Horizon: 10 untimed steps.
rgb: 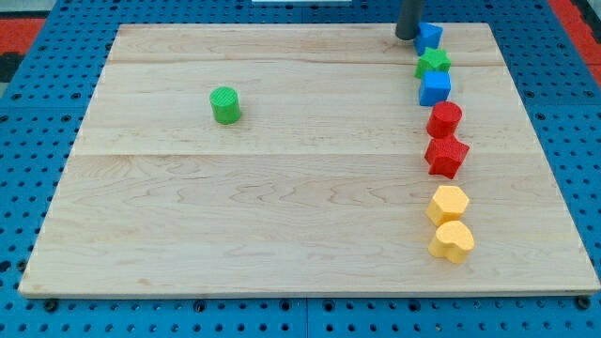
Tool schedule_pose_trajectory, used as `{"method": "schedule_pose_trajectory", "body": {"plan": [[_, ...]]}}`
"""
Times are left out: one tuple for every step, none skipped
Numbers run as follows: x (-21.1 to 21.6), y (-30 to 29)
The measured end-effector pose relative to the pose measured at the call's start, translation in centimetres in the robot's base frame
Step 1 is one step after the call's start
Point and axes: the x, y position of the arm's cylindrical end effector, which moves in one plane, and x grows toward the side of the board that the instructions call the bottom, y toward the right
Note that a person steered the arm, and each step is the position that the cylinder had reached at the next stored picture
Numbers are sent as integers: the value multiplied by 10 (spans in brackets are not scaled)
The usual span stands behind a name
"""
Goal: Push the green circle in the middle of the green star and blue triangle
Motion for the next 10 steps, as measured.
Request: {"method": "schedule_pose_trajectory", "body": {"plan": [[0,-36],[15,-167],[55,-277],[104,-363],[152,-393],[163,-333],[152,-265],[134,-209],[143,-172],[139,-157]]}}
